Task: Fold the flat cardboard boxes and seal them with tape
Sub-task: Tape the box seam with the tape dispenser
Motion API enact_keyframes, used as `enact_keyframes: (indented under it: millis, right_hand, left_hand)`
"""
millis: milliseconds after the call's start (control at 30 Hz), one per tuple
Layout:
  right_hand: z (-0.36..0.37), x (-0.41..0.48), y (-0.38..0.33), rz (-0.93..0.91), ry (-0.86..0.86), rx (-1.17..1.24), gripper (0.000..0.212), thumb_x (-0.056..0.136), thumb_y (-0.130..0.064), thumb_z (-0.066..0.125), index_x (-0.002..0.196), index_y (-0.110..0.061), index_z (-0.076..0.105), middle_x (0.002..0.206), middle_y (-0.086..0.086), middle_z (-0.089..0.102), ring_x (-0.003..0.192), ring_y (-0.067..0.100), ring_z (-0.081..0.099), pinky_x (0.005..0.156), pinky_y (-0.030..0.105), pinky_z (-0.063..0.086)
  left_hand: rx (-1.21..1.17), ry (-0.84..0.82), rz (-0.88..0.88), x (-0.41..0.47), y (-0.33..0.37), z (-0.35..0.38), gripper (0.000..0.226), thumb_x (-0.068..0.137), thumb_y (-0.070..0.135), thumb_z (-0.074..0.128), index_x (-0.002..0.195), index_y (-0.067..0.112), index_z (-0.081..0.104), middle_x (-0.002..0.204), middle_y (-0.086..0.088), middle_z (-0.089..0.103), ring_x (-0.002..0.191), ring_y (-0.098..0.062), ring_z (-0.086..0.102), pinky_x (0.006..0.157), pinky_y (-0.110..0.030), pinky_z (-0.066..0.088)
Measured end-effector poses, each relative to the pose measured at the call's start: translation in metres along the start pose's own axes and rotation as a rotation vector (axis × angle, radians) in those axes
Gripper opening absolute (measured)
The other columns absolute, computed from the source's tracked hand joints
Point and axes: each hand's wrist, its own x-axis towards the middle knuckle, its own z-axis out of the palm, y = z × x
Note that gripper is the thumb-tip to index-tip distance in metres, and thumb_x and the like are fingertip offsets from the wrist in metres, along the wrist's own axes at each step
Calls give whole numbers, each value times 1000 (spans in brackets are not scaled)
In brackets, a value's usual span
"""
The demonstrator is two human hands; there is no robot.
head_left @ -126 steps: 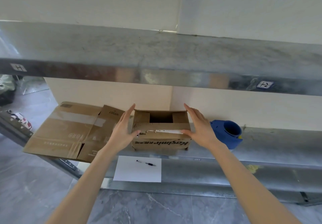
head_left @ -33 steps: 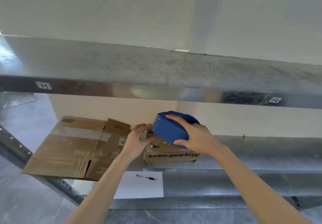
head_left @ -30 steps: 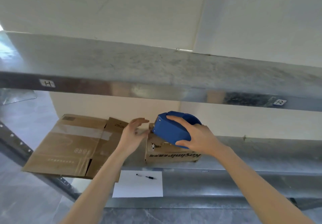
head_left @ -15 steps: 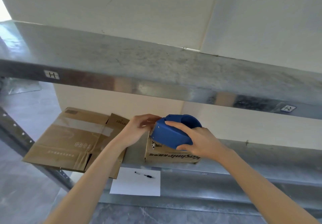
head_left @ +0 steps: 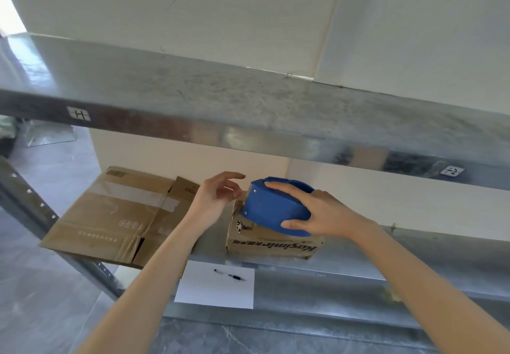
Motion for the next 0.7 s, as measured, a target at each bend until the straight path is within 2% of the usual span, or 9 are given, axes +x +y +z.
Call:
enact_keyframes:
  millis: [67,167,333,467,567,700]
  right_hand:
    - [-3,0,2,7,-7,-3,79,88,-53,63,138,-73,5,79,-26,51,61,2,50,57,17,34]
    - [-5,-3,9,17,-21,11,79,87,-51,64,135,-76,6,80,-23,54,62,7,53,59,23,39]
    - [-14,-9,19,60,-60,108,74,83,-53,64,133,-75,13,112,-11,65,78,19,64,76,41,54]
    - [-19,-15,20,61,-76,261,73,83,-50,68,137,-70,22,123,-16,63,93,20,68,83,47,56]
    - [-20,-18,19,58,-70,309,76,80,-53,72,137,-69,24,121,-18,64,93,15,68,83,44,57]
    - [-19,-23,18,58,-70,347,67,78,-62,69,134,-67,32,111,-24,65,88,6,68,77,35,59]
  left_hand:
    - [-8,30,0,-3,-1,-3,36,88,-8,63,108,22,68,74,3,68,72,-9,66,80,-20,51]
    - [-46,100,-17,-8,-2,-13,34,87,-11,63,109,15,68,77,-5,68,72,-12,64,76,-16,50]
    - [-63,116,-54,-10,0,-19,36,88,-15,58,114,7,67,88,-25,66,79,-21,63,77,-17,51]
    - [-84,45,-77,-6,1,-13,43,91,-17,51,124,9,60,83,-12,60,88,-23,60,86,-23,47]
    - [-75,1,-99,-3,0,-5,49,86,-12,64,129,11,56,84,-6,58,96,-20,63,92,-24,47]
    - [-35,53,-98,0,-7,3,52,82,-12,69,127,13,57,80,-1,57,67,0,63,75,-11,48]
